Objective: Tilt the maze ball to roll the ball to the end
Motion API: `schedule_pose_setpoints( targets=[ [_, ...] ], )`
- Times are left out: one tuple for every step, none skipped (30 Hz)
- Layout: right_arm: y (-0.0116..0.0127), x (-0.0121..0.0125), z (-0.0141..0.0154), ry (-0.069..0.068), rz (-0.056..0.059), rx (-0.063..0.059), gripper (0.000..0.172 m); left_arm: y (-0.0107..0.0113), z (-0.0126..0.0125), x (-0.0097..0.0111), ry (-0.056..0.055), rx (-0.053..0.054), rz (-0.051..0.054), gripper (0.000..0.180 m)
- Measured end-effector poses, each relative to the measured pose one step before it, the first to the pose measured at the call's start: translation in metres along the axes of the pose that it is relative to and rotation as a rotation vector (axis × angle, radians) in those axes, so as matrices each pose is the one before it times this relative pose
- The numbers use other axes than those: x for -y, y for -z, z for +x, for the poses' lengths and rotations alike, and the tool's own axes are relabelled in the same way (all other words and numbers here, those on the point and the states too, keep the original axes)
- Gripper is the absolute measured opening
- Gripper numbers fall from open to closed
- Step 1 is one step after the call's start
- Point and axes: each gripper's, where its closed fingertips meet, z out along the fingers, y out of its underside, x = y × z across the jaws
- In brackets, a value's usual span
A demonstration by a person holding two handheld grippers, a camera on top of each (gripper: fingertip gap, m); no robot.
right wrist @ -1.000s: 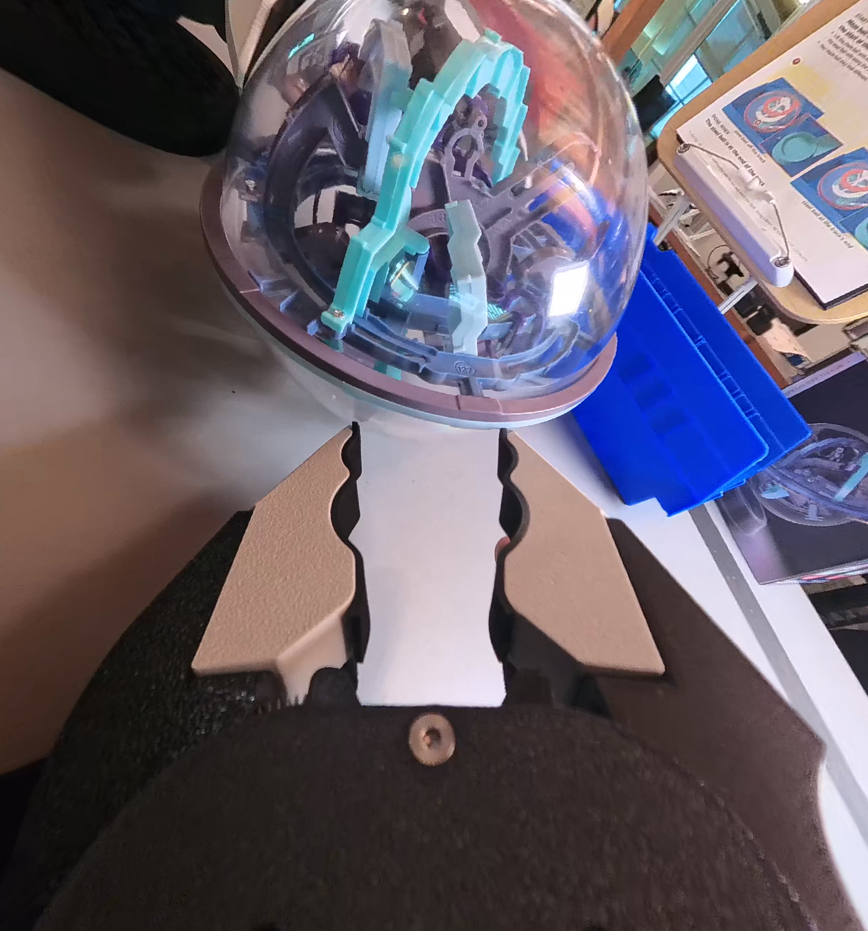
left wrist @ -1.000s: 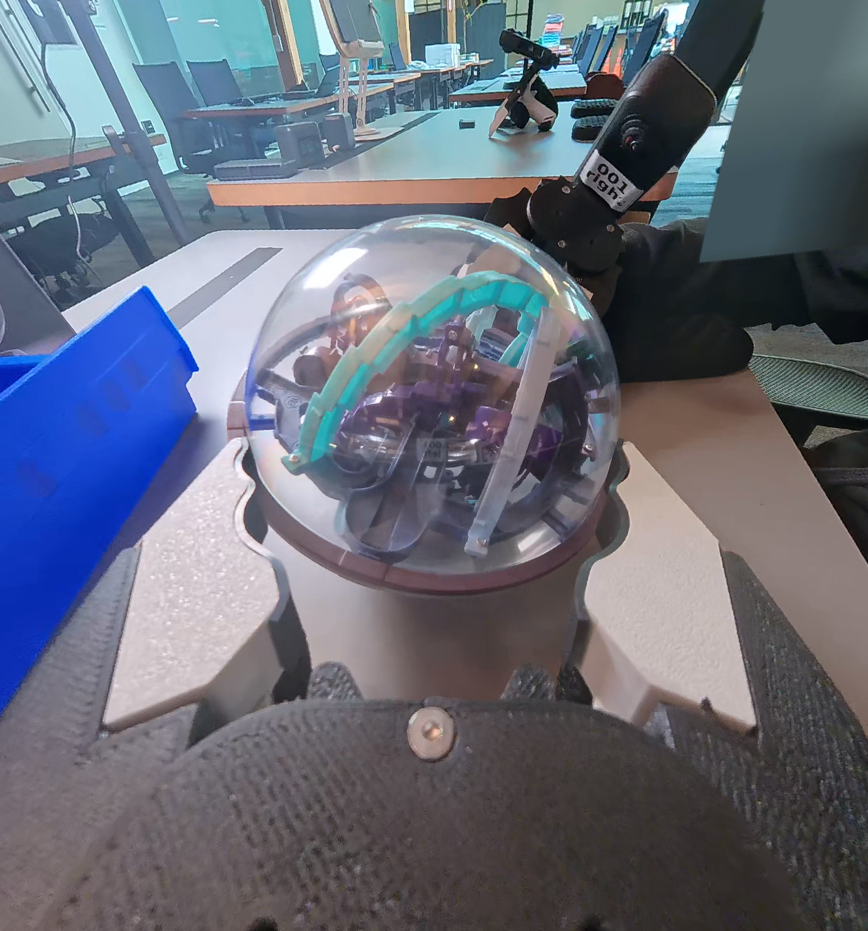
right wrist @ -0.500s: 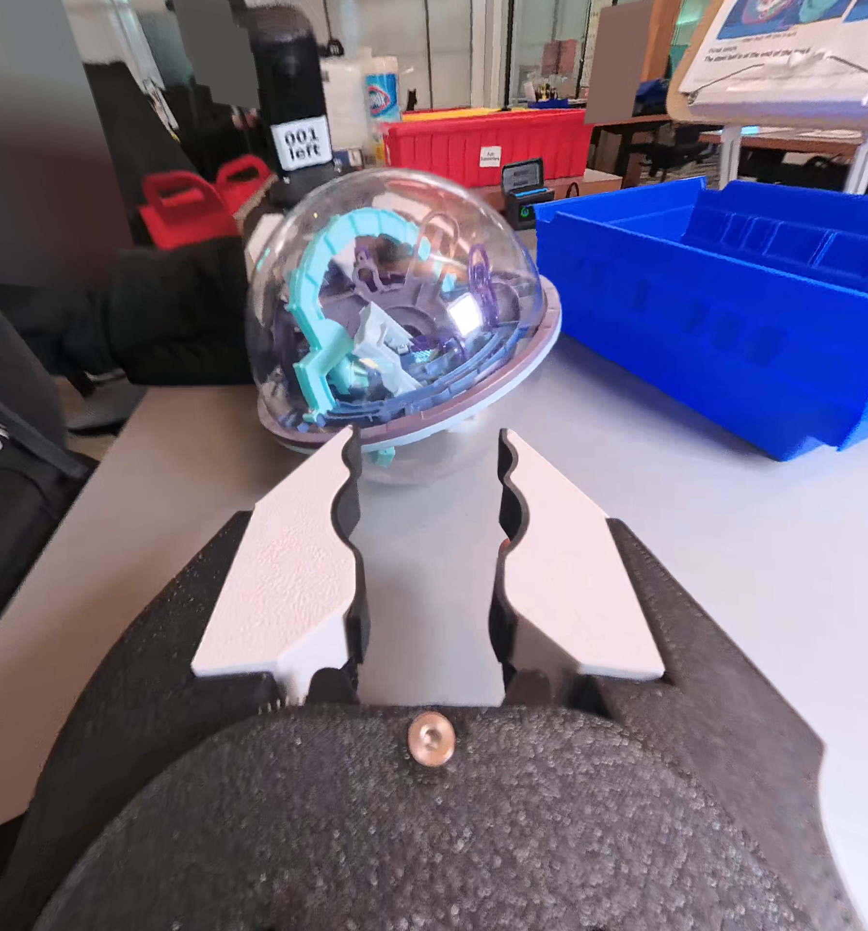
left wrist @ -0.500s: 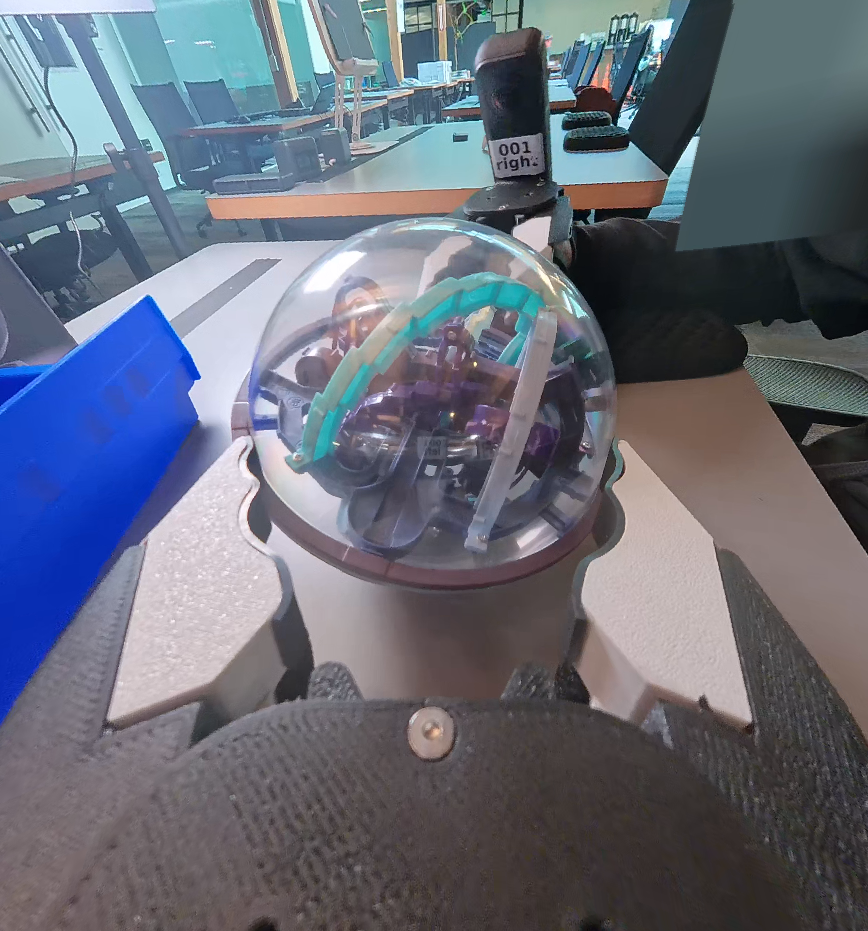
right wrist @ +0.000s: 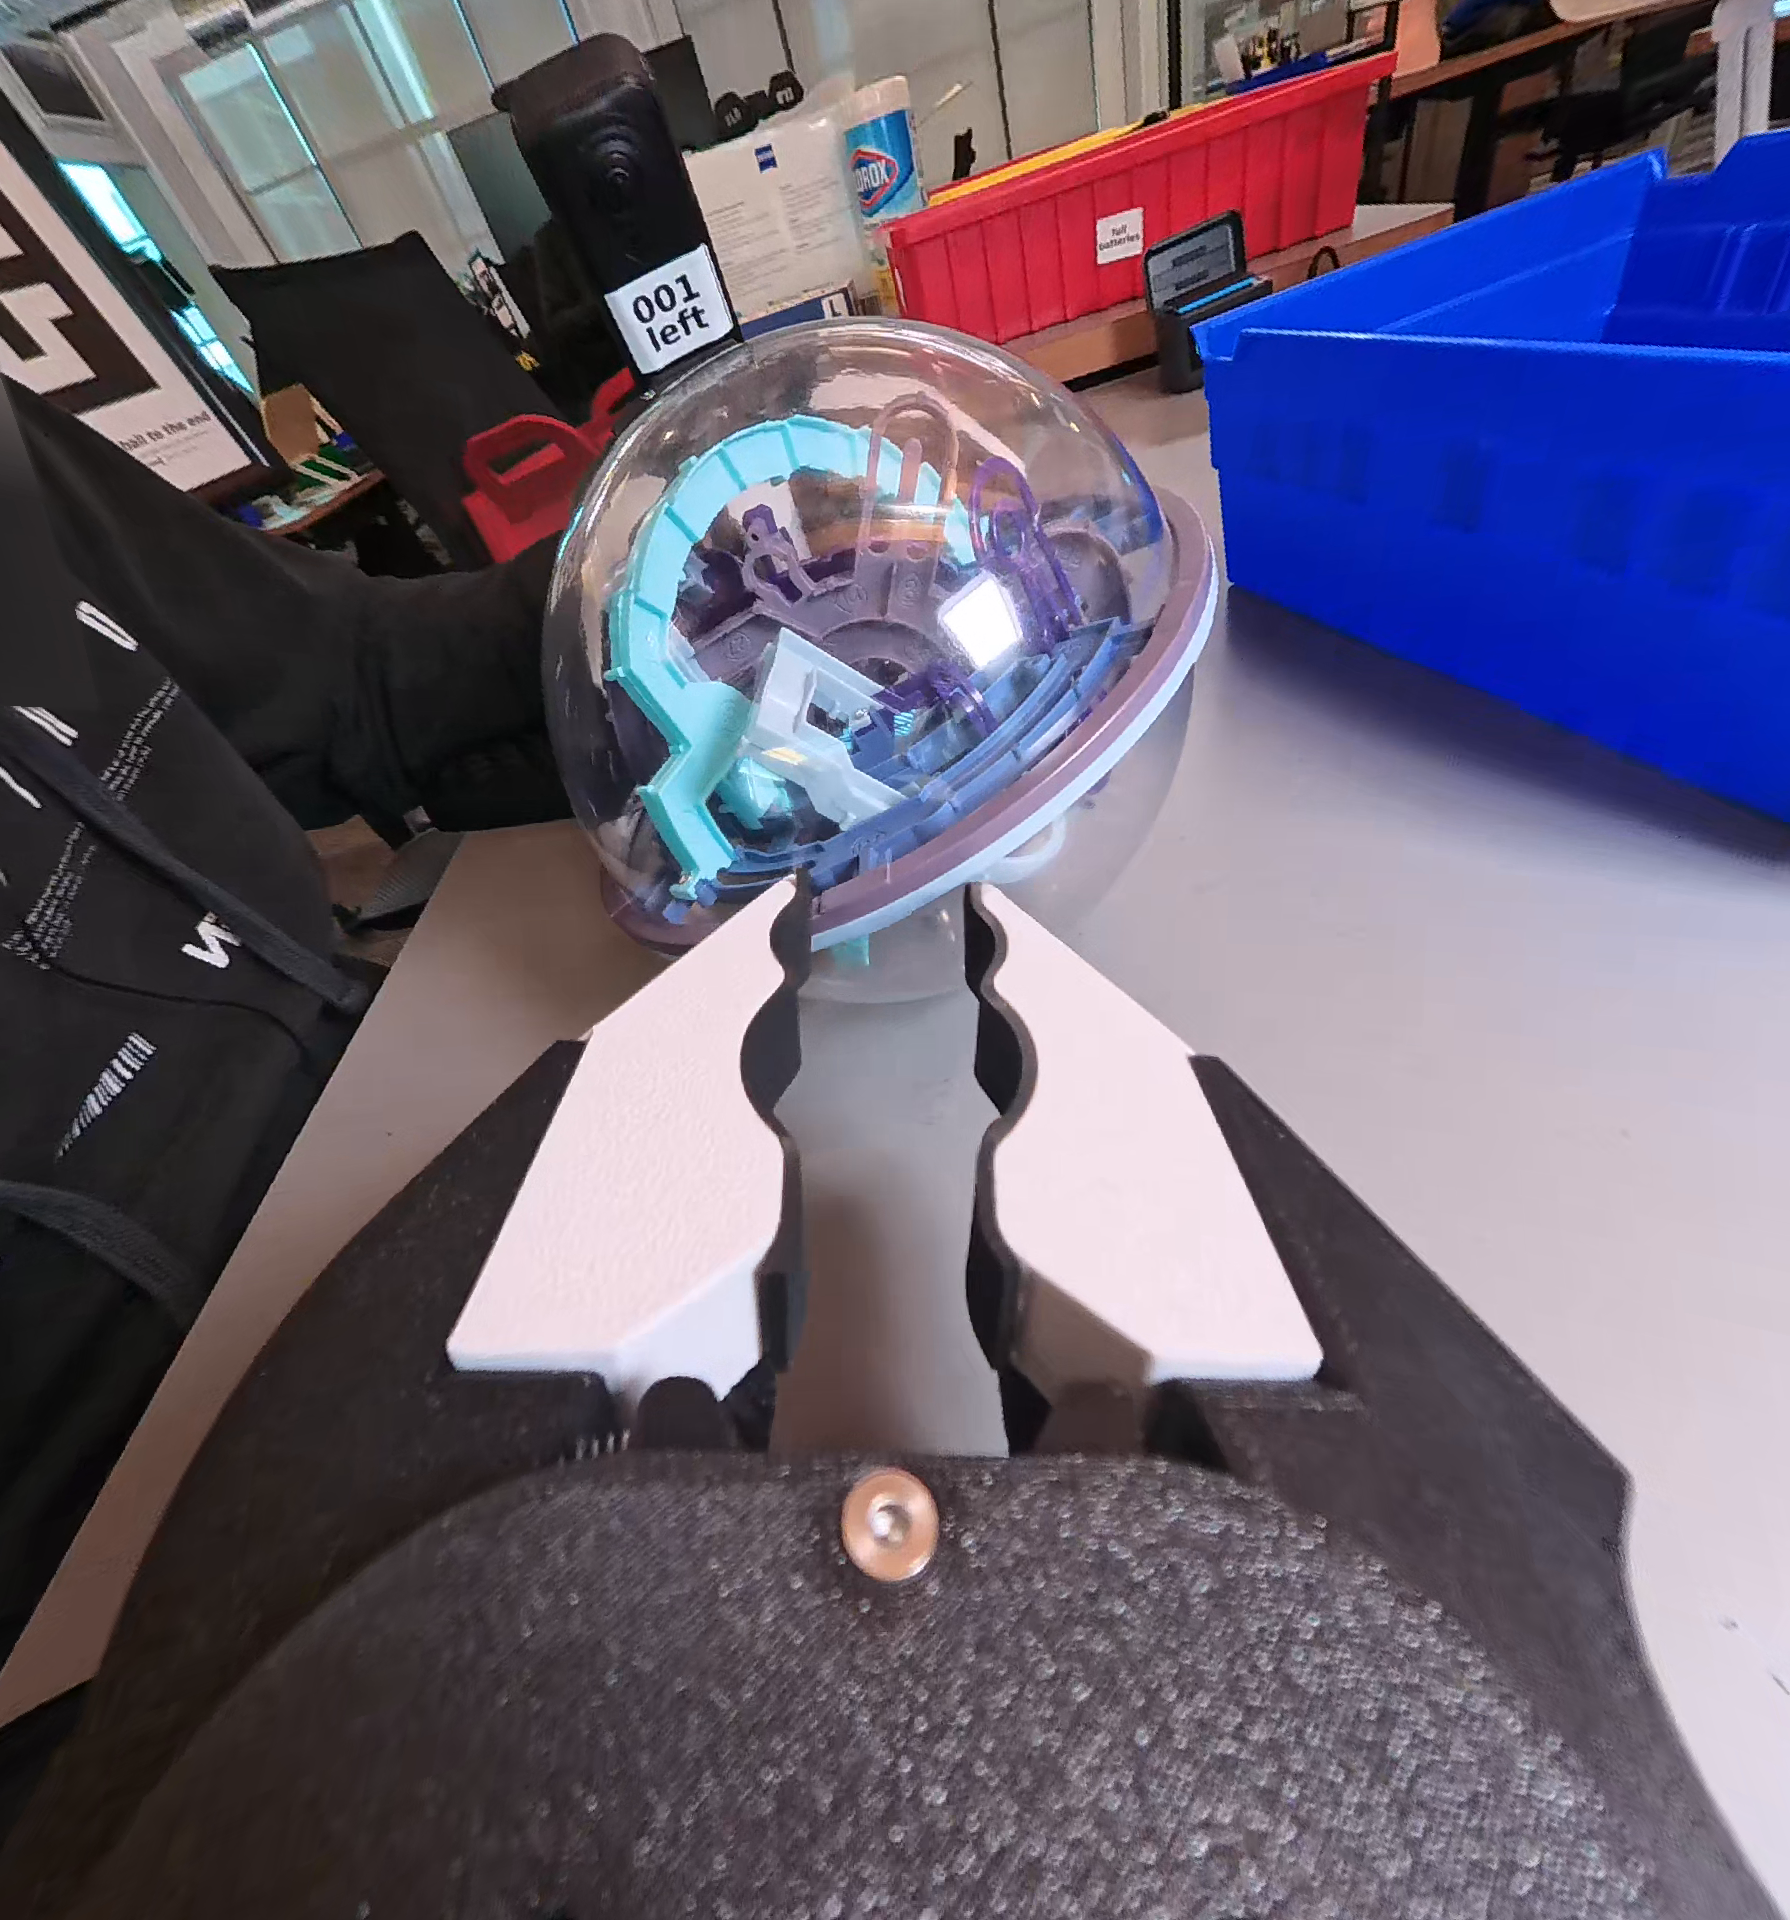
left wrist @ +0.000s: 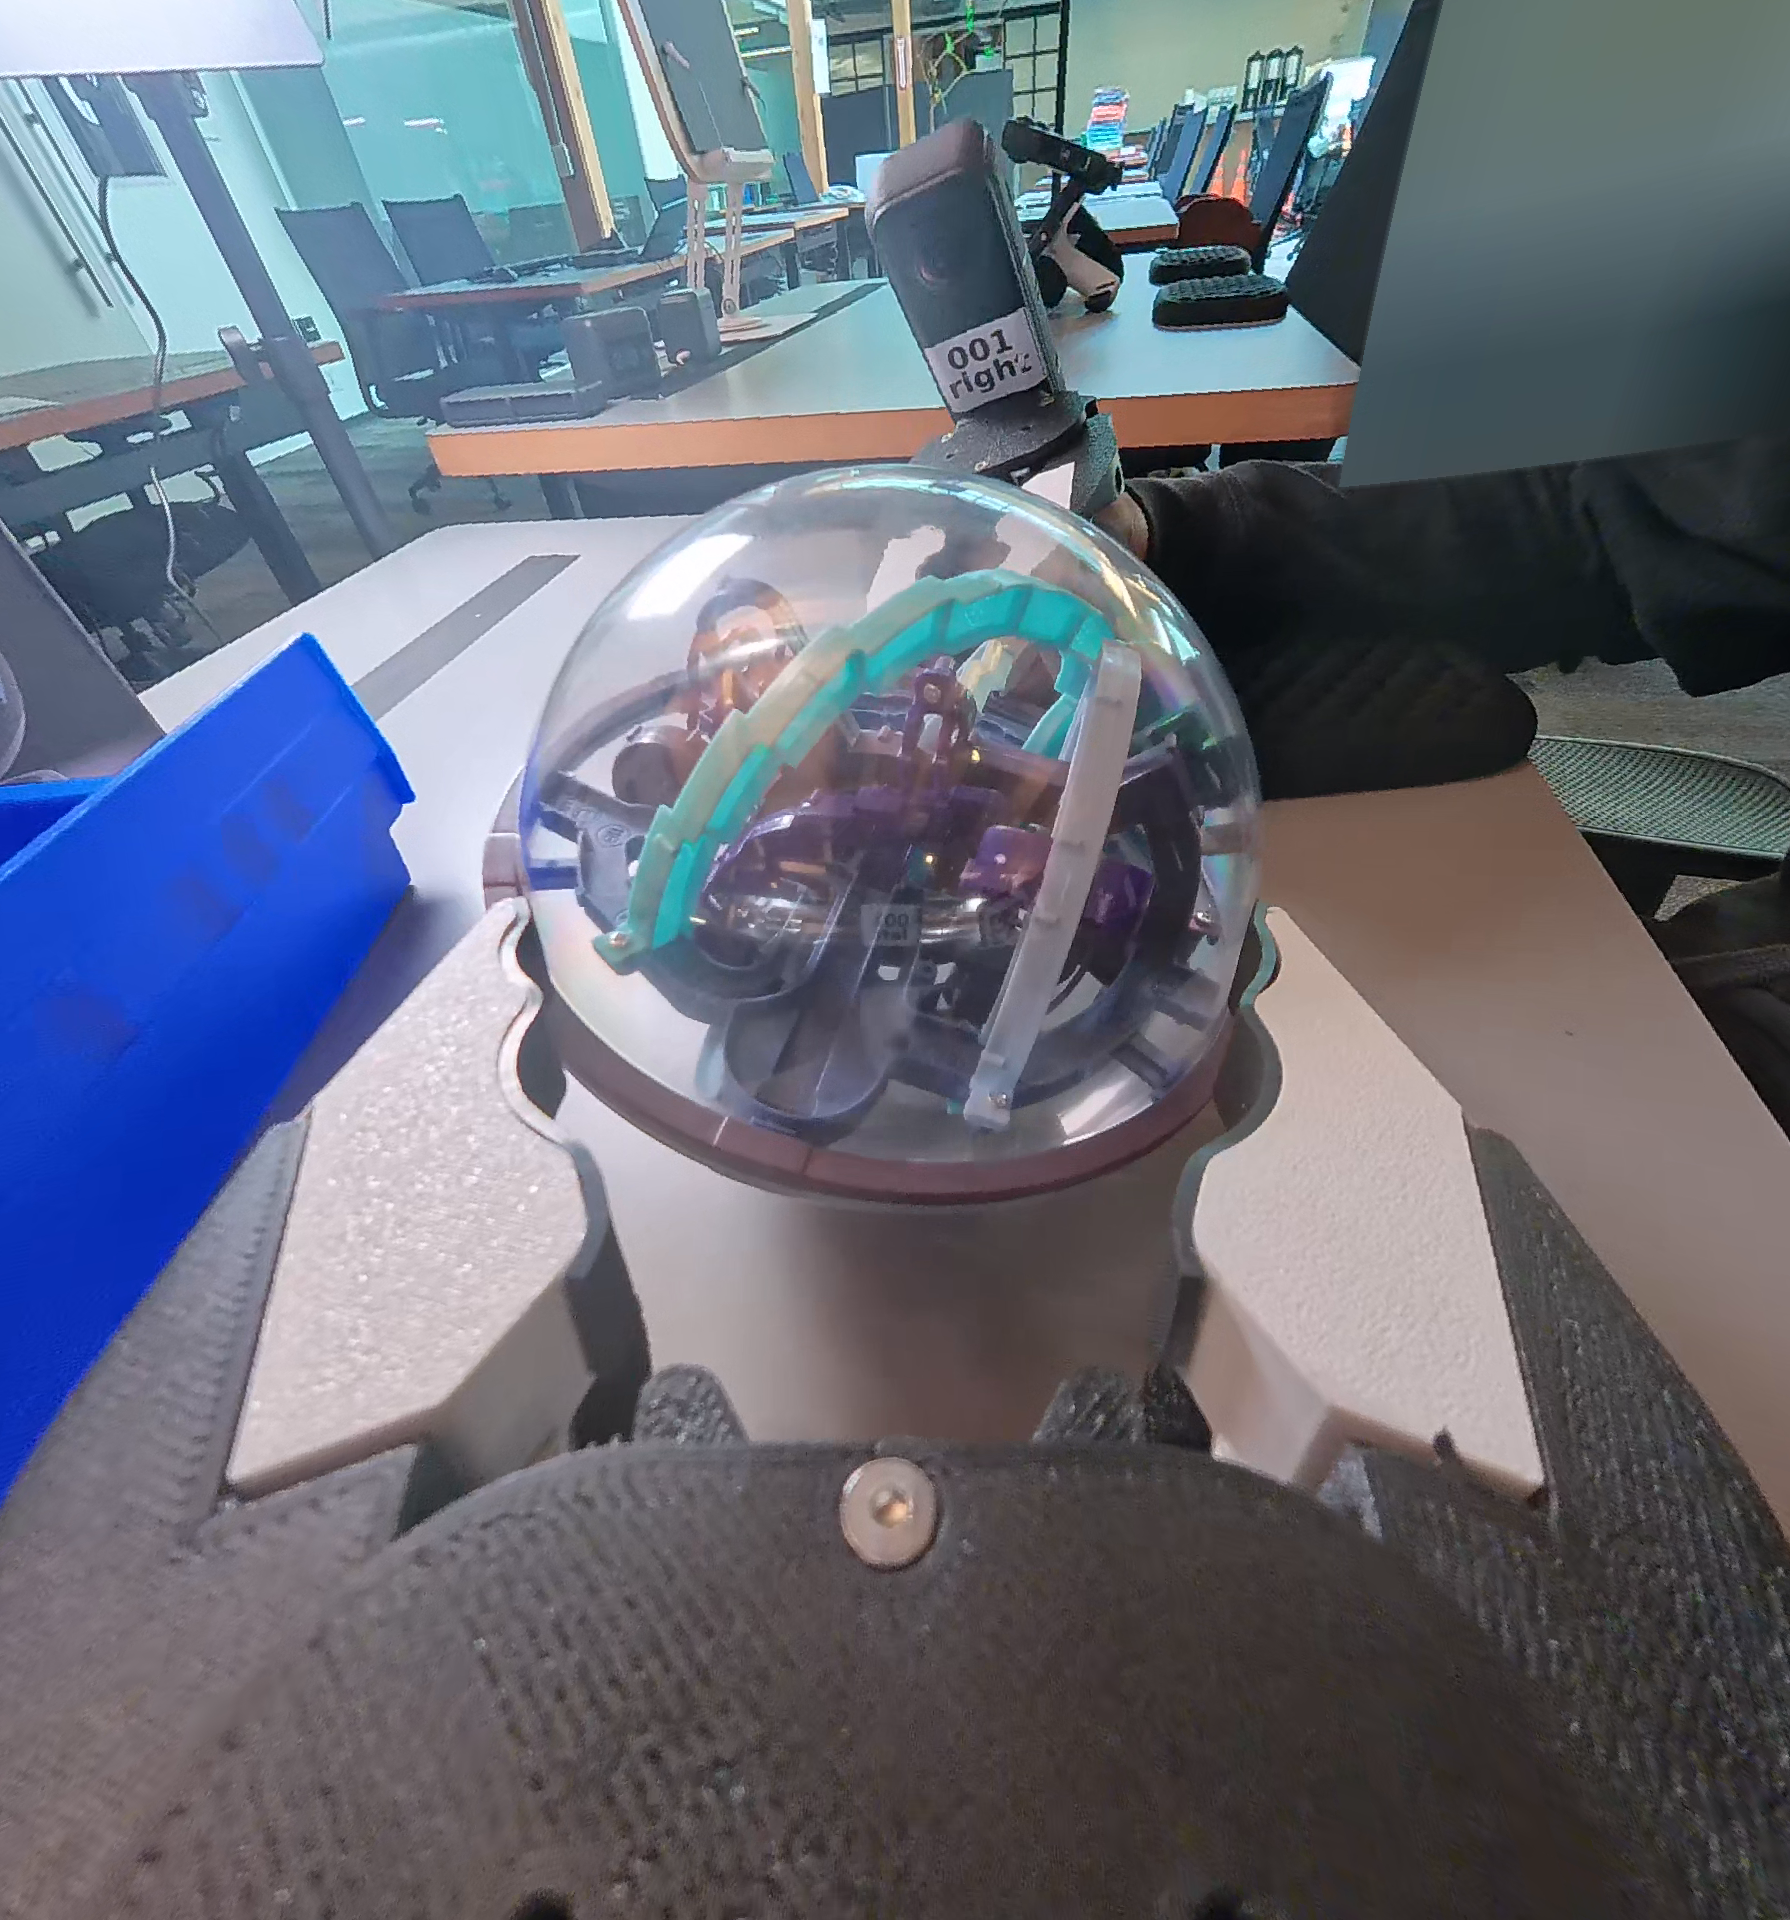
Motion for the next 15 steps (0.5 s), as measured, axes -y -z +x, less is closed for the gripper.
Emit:
schedule_pose_setpoints(
  targets=[
    [-0.00003, 0.00003, -0.0002, -0.0019, 0.0008, 0.0039, 0.026, -0.00005, 0.00006, -0.00001, -0.0003, -0.0001, -0.0002, 0.127],
    [0.00001, 0.00007, -0.00016, -0.0025, 0.001, 0.0039, 0.025, 0.00006, 0.0002, 0.00007, -0.0014, -0.0001, -0.0004, 0.128],
    [0.00002, 0.00004, 0.00011, -0.0038, 0.0016, 0.0038, 0.025, -0.00001, 0.00008, -0.00006, -0.0018, 0.0001, -0.0007, 0.128],
    [0.00002, 0.00018, 0.00017, -0.0049, 0.0022, 0.0044, 0.024, 0.00001, 0.00022, 0.00005, -0.0014, 0.0002, -0.0006, 0.128],
    [0.00007, 0.00009, 0.00007, -0.0057, 0.0021, 0.0055, 0.024, 0.0, 0.00005, 0.00004, -0.0012, 0.0005, -0.0006, 0.128],
    [-0.00006, -0.00002, 0.0, -0.0062, 0.0016, 0.0066, 0.024, -0.00007, 0.00012, 0.00007, -0.0007, 0.0007, -0.0005, 0.128],
    [-0.00006, 0.00002, 0.00004, -0.0064, 0.0014, 0.0072, 0.023, -0.00003, 0.00009, -0.00004, -0.0005, 0.0006, -0.0005, 0.128],
    [-0.00007, -0.00005, 0.00002, -0.0063, 0.0015, 0.0076, 0.023, -0.00004, -0.00003, 0.00009, -0.0006, 0.0004, -0.0002, 0.128],
    [-0.00005, -0.00006, 0.00007, -0.0065, 0.0014, 0.0072, 0.023, 0.00003, 0.00009, 0.00012, -0.0014, 0.0006, 0.0, 0.128],
    [-0.00008, -0.00022, 0.00022, -0.0071, 0.0007, 0.0065, 0.022, 0.00003, 0.00004, 0.00015, -0.0027, 0.0013, 0.0001, 0.128],
    [-0.00005, -0.00013, 0.00023, -0.0079, 0.0002, 0.0067, 0.022, 0.00011, -0.00002, 0.00024, -0.0028, 0.0011, 0.0002, 0.127],
    [0.00003, -0.00011, 0.00004, -0.0087, 0.0005, 0.0073, 0.021, 0.00025, 0.00013, 0.00018, -0.0012, -0.0002, 0.0001, 0.127],
    [-0.00002, 0.00001, 0.00003, -0.0084, 0.0007, 0.0067, 0.021, 0.00019, 0.00001, 0.00012, 0.0001, -0.0006, 0.0005, 0.127],
    [0.00007, 0.0001, 0.00009, -0.0076, 0.0008, 0.006, 0.021, 0.00028, 0.00021, 0.00023, -0.0003, -0.0009, 0.0005, 0.127],
    [0.00001, 0.00009, -0.0001, -0.0071, 0.0011, 0.0062, 0.02, 0.00027, 0.0001, 0.00024, -0.0008, -0.0013, 0.0007, 0.126]
  ],
)
